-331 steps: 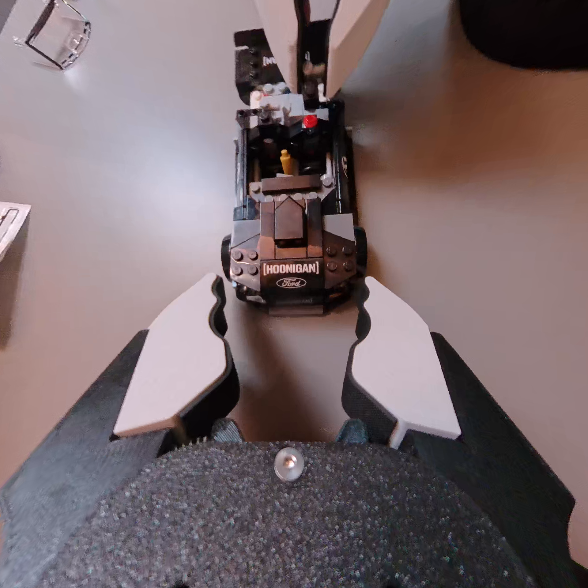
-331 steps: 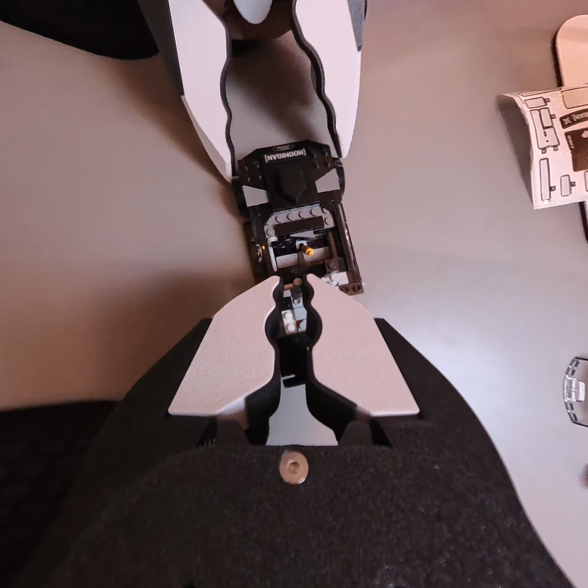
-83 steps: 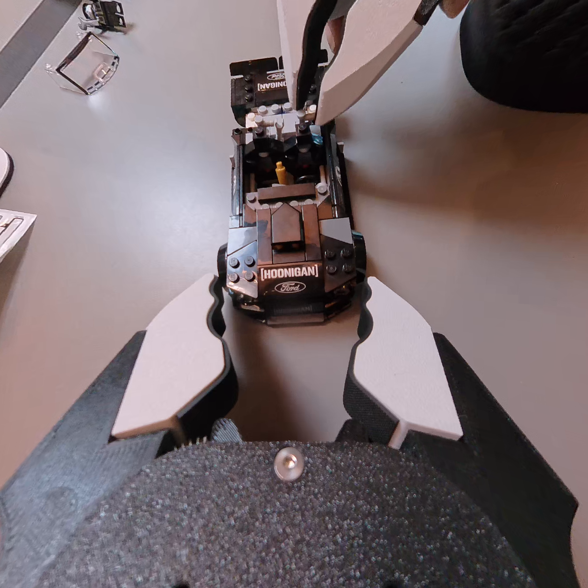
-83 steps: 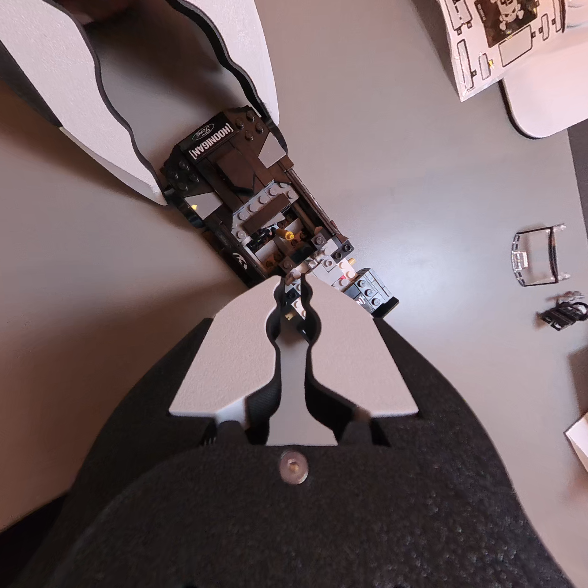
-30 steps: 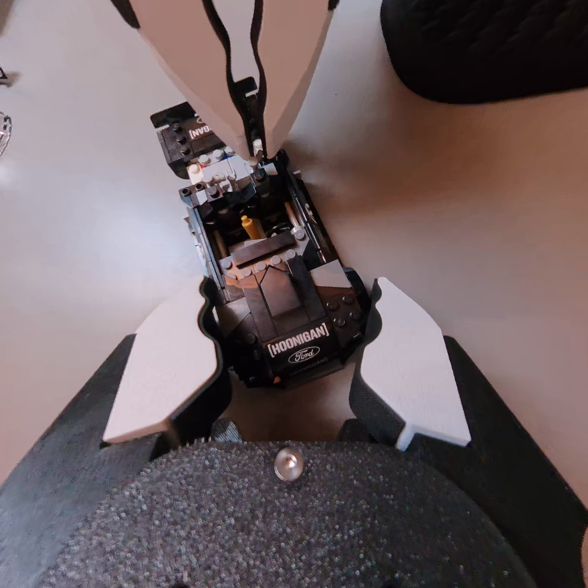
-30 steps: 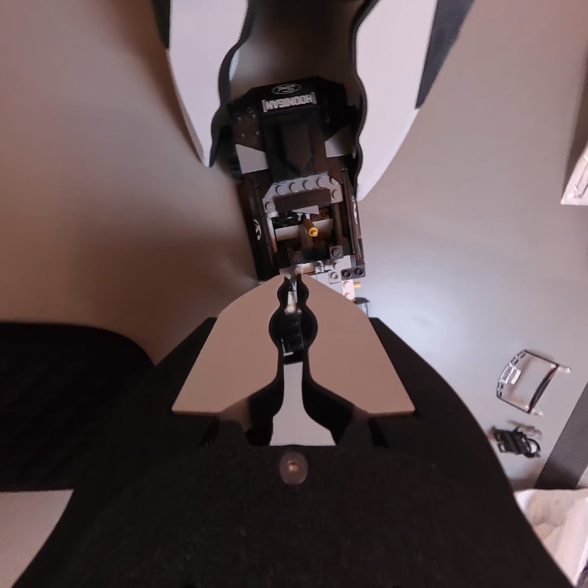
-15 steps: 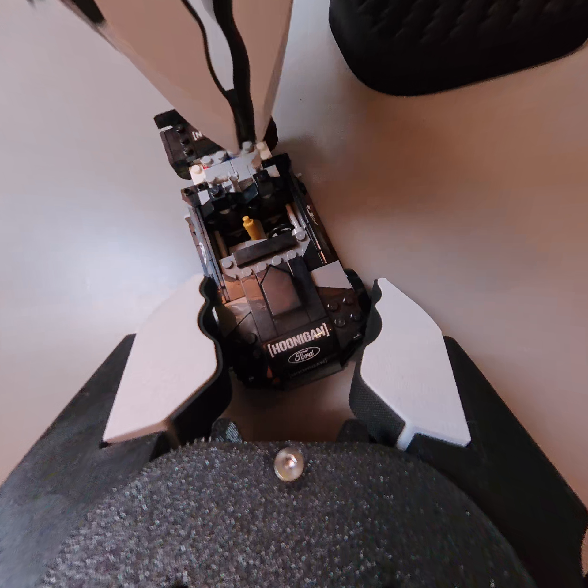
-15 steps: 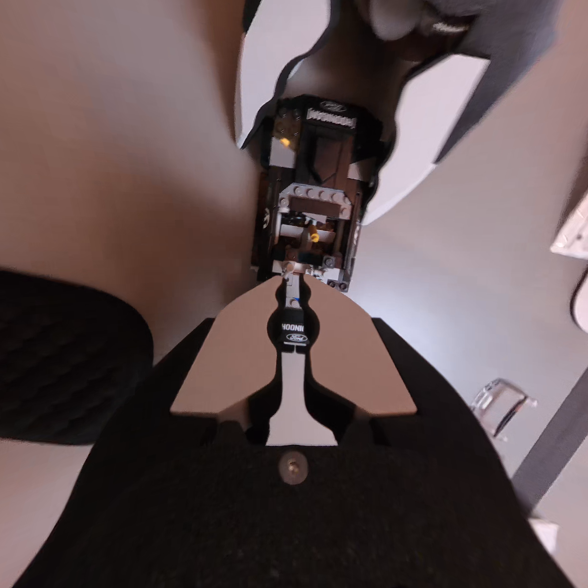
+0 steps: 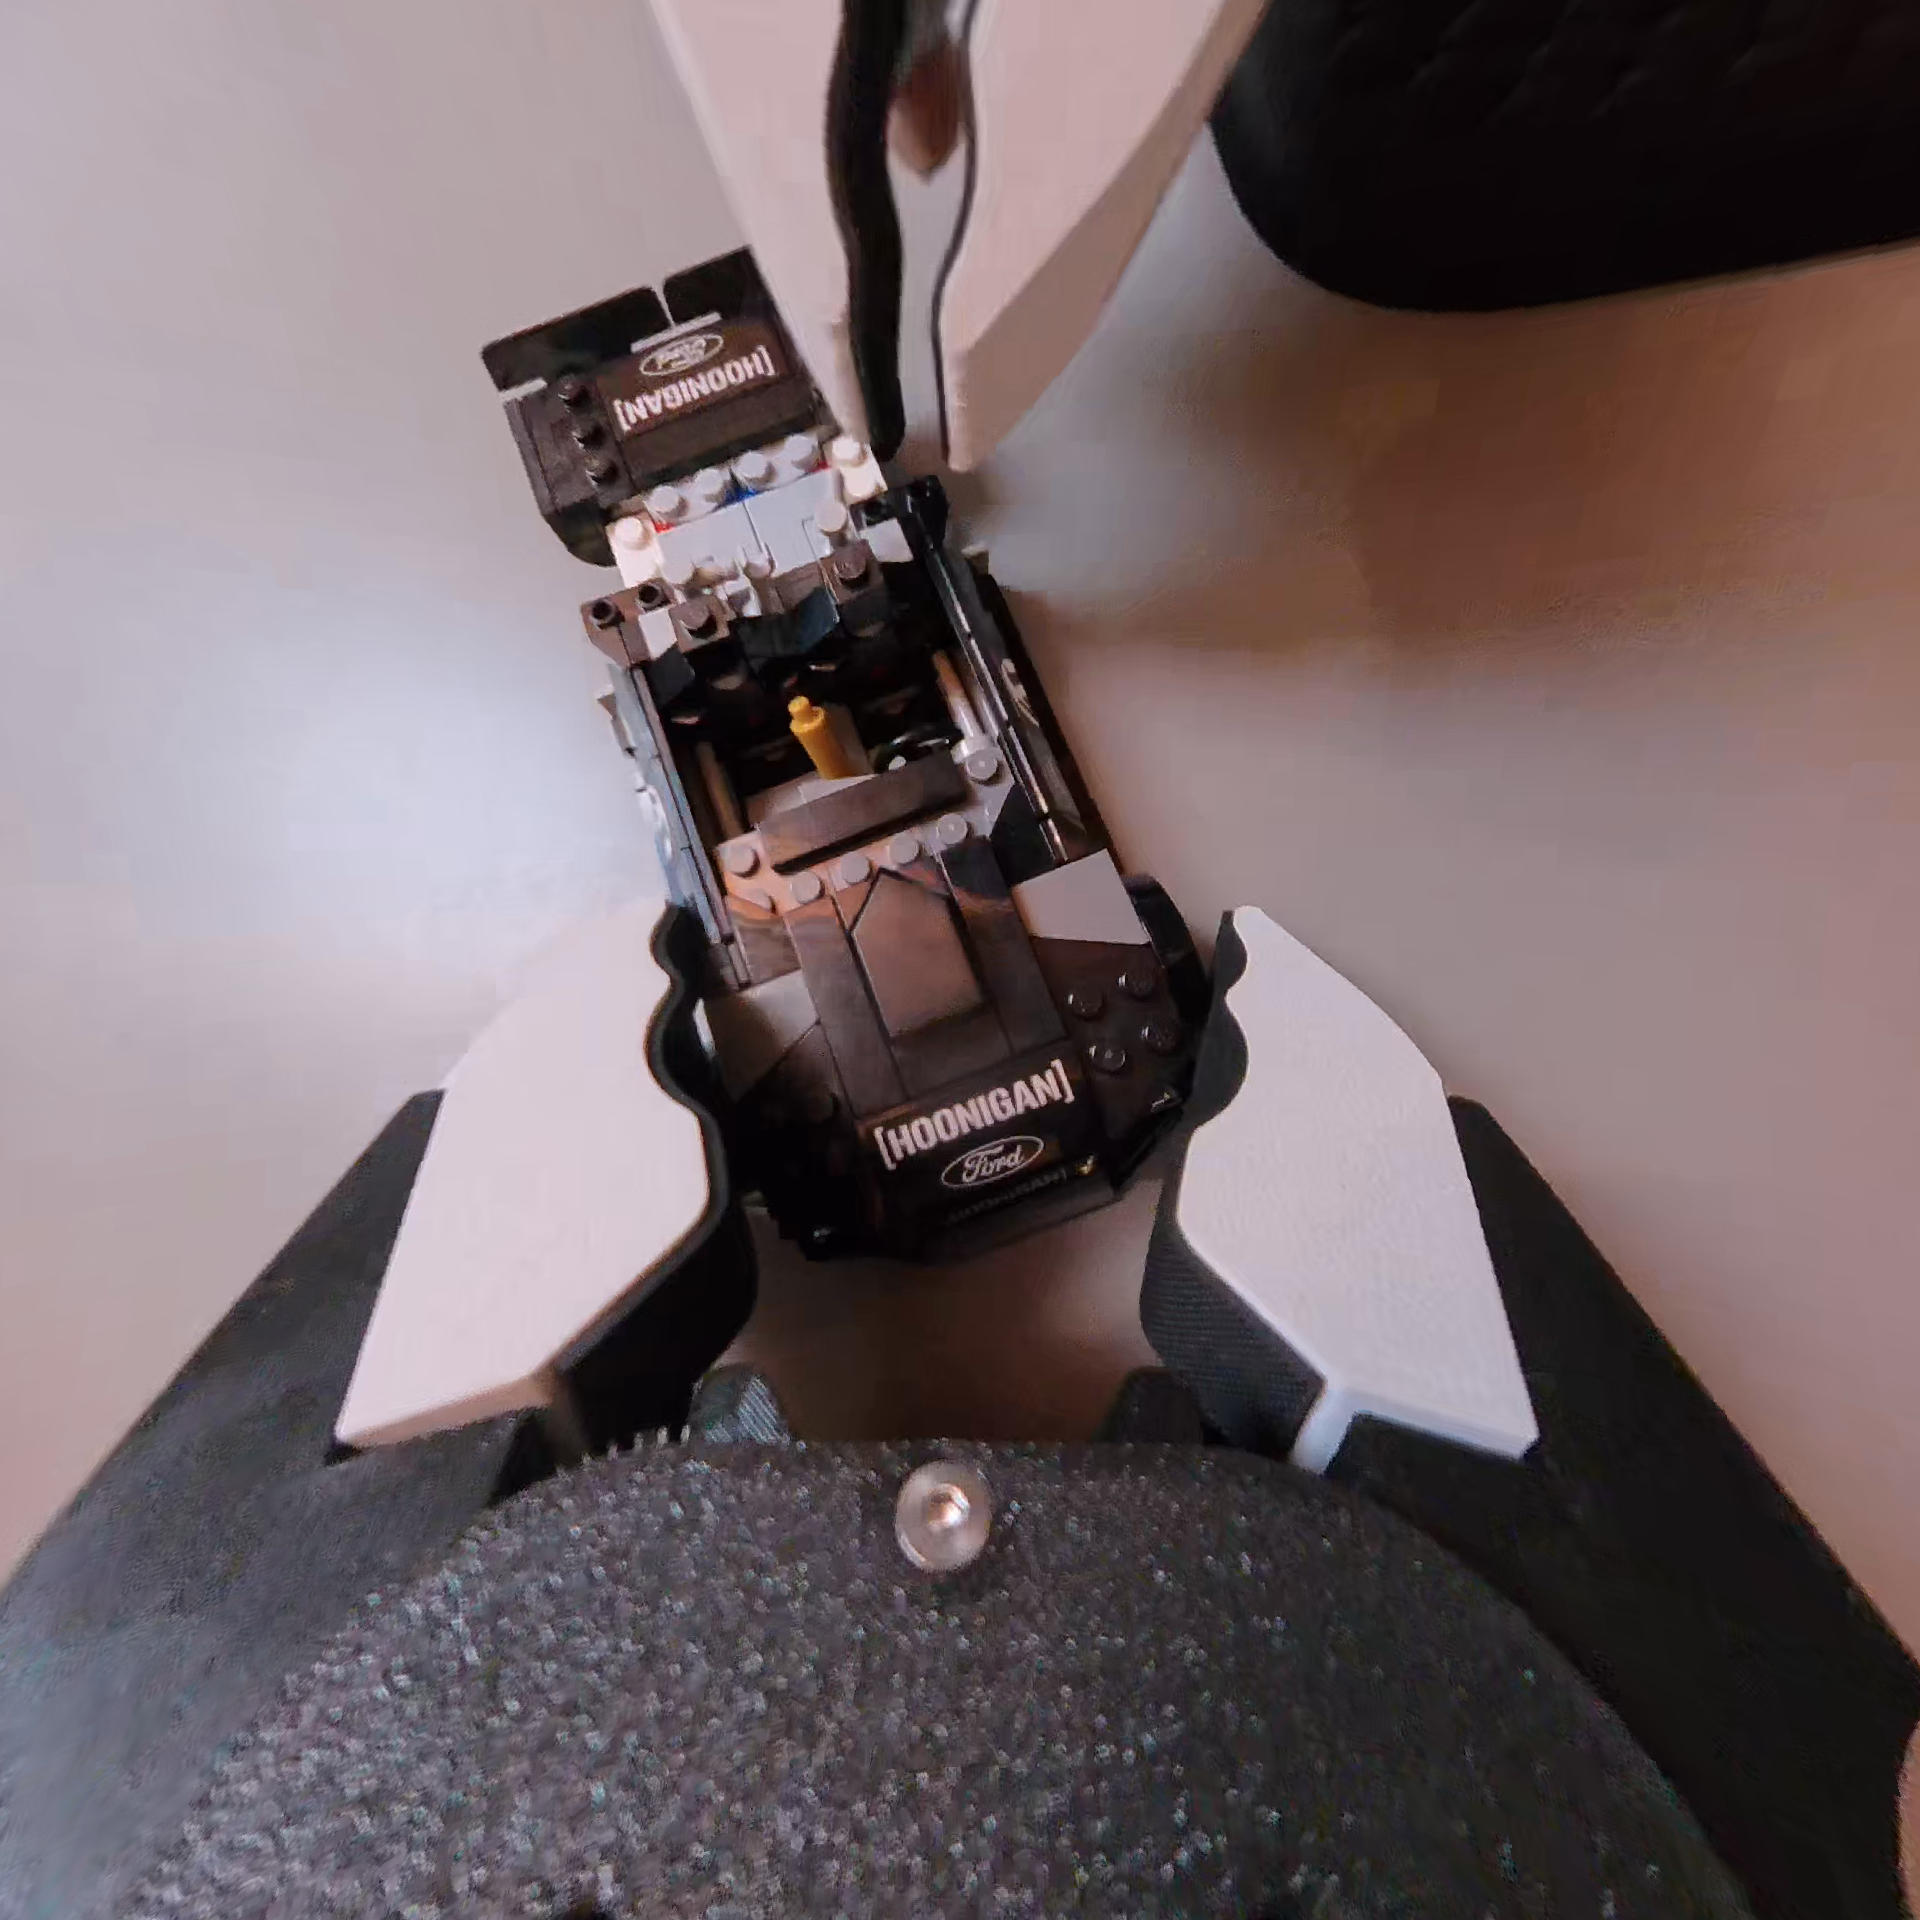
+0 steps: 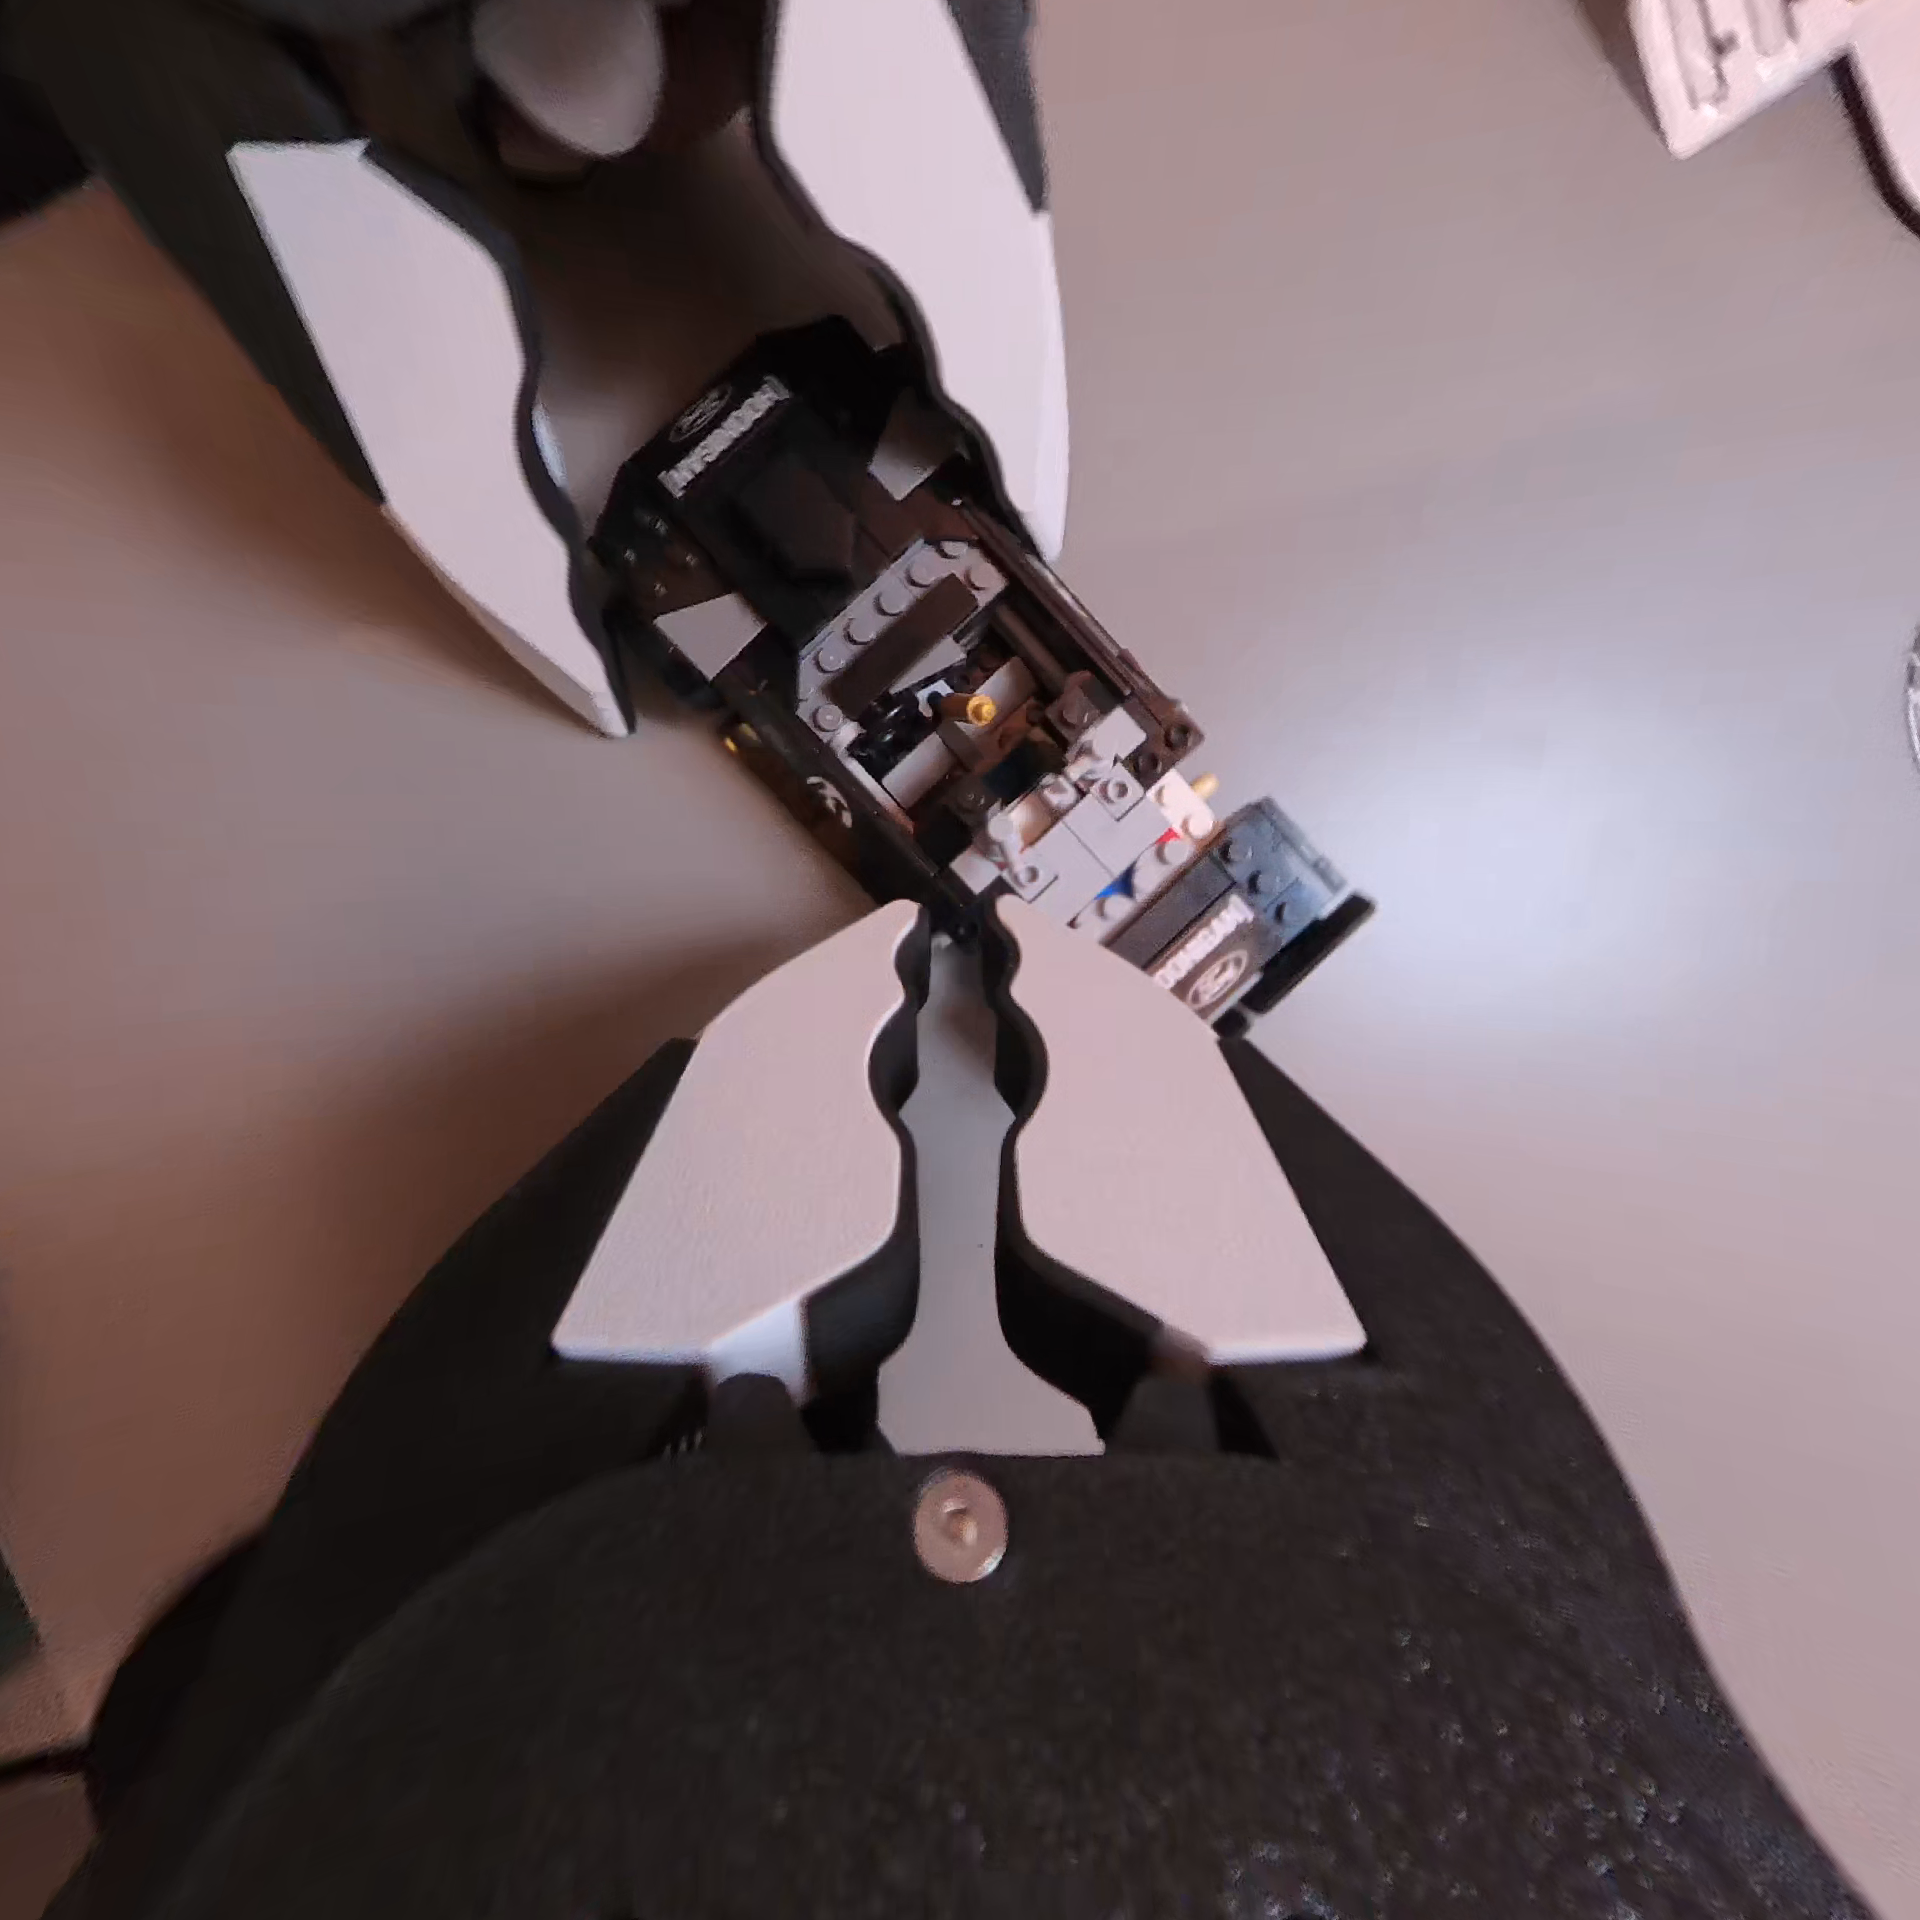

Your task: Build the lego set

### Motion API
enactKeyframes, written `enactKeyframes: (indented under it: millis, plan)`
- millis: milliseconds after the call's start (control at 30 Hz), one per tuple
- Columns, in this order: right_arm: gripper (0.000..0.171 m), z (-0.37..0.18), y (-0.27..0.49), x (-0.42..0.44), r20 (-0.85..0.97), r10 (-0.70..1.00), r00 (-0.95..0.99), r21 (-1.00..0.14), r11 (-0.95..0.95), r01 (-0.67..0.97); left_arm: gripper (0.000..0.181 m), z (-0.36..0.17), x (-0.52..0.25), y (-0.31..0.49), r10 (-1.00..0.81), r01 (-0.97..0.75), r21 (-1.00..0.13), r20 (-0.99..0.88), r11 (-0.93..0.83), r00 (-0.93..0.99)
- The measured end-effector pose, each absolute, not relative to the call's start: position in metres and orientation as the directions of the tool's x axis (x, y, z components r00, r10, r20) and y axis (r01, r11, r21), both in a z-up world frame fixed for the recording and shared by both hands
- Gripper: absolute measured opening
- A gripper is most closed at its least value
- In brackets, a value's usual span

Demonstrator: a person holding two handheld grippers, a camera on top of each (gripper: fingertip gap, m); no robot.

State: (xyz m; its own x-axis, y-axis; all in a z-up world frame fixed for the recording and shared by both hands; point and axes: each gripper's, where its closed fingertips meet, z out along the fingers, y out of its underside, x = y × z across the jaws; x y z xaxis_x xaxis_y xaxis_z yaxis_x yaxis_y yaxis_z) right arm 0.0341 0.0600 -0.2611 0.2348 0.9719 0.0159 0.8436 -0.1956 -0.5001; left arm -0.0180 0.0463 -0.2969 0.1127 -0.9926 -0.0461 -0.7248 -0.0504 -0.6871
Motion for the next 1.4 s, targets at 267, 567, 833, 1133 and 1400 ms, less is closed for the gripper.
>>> enactKeyframes:
  millis: [267,567,833,1133,1400]
  plan:
    - [0.023,-0.260,0.058,0.022,-0.091,0.862,0.499,-0.630,-0.438,0.641,0.093,-0.297,-0.015,0.041,-0.955,-0.706,-0.684,-0.047,-0.182,0.292]
    - [0.024,-0.262,0.058,0.020,-0.077,0.852,0.518,-0.606,-0.453,0.654,0.093,-0.297,-0.014,0.038,-0.945,-0.690,-0.696,-0.049,-0.199,0.322]
    - [0.027,-0.263,0.061,0.022,-0.075,0.840,0.538,-0.595,-0.470,0.652,0.093,-0.297,-0.013,0.038,-0.942,-0.689,-0.696,-0.051,-0.204,0.331]
    - [0.027,-0.264,0.061,0.023,-0.068,0.873,0.483,-0.587,-0.426,0.688,0.094,-0.297,-0.013,0.038,-0.949,-0.687,-0.702,-0.054,-0.185,0.311]
    - [0.026,-0.264,0.061,0.023,-0.066,0.890,0.451,-0.583,-0.401,0.707,0.094,-0.297,-0.014,0.038,-0.953,-0.688,-0.704,-0.054,-0.176,0.299]
